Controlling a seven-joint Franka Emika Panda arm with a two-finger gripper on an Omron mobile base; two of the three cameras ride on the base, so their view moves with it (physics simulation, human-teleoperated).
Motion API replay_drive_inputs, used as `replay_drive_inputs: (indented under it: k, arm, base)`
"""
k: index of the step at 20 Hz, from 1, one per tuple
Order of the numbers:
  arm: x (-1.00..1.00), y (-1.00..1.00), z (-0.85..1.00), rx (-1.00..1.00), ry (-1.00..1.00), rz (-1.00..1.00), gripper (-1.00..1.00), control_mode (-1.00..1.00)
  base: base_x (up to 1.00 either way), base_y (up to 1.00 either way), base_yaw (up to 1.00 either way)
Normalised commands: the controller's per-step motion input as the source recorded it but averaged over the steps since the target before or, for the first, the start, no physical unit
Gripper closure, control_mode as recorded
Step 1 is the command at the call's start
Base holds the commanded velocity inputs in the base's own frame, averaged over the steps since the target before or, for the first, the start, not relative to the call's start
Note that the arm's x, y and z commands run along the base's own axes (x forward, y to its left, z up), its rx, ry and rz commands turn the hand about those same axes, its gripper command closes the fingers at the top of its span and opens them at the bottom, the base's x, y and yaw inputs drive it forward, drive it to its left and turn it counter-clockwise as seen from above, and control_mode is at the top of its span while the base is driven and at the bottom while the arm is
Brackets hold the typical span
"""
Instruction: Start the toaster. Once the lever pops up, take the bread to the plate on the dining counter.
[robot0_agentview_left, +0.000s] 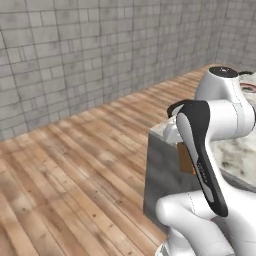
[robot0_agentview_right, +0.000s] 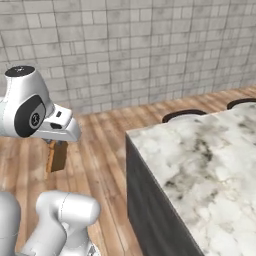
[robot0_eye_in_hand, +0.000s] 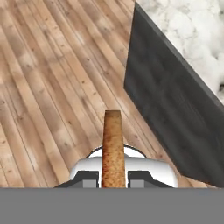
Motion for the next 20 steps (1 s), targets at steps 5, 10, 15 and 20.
replay_drive_inputs:
  k: [5,10,15,20]
  arm:
    - [0.0,0.0,0.0,0.0,0.0,0.0,1.0,1.0]
    - [0.0,0.0,0.0,0.0,0.0,0.0,1.0,1.0]
    - [0.0,0.0,0.0,0.0,0.0,0.0,1.0,1.0]
    - [0.0,0.0,0.0,0.0,0.0,0.0,1.0,1.0]
  base:
    - [0.86,1.0,-0.42]
    - [0.81,1.0,-0.54]
    - [0.75,1.0,-0.59]
    - [0.68,1.0,-0.58]
